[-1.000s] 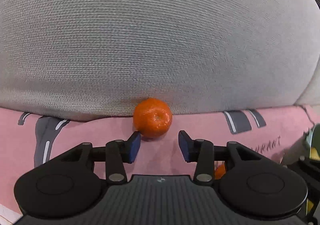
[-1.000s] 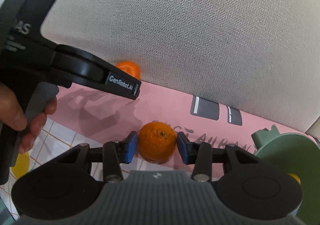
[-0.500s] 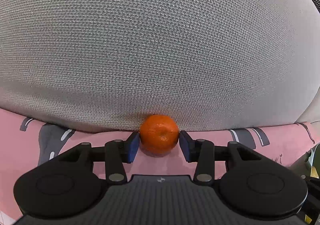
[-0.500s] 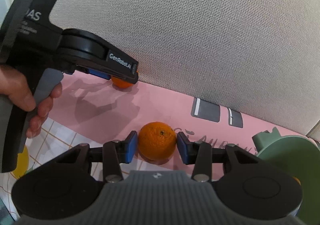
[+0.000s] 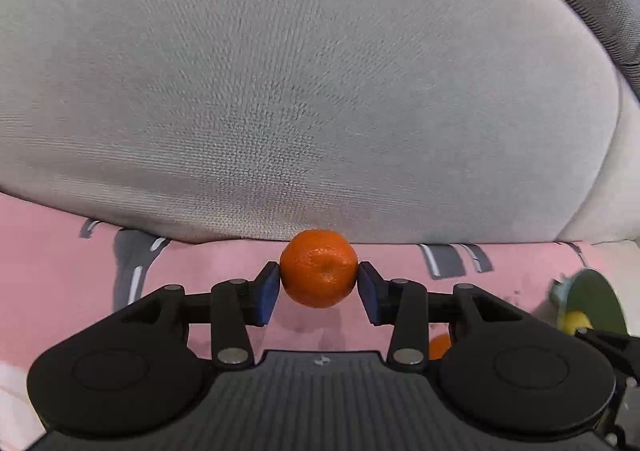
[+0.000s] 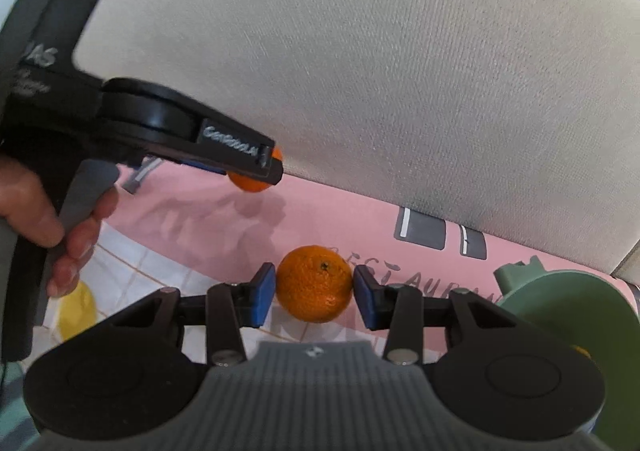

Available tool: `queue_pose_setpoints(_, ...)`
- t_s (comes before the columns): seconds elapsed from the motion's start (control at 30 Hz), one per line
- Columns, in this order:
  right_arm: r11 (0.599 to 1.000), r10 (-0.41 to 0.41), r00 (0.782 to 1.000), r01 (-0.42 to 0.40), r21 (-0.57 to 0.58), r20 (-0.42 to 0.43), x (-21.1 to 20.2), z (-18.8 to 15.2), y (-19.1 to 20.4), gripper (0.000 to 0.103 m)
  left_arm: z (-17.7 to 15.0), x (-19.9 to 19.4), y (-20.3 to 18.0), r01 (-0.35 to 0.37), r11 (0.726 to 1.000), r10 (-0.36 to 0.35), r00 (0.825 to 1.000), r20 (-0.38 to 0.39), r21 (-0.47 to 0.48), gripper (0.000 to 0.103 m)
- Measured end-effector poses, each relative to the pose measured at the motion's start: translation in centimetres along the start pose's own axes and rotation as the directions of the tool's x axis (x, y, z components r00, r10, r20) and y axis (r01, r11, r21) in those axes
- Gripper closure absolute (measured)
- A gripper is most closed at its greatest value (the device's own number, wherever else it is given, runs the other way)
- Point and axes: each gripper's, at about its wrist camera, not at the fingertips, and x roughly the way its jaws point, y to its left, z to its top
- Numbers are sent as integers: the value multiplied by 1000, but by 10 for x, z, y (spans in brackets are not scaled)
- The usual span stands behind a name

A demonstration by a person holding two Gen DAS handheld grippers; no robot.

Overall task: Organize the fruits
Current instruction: 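Carry the mandarins in both grippers over the green colander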

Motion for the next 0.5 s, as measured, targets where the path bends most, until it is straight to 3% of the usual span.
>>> queue_pose_setpoints(0.2,999,27,998,-28,20,60,-40,-3,-3,63,-4,-49,-18,9,1000,-10,999,40,18,56)
queue_pose_setpoints(0.5,997,12,991,-21,68,132,-99,-29,-17,63,-28,-87,-69,41,995,-47,997,60,91,56)
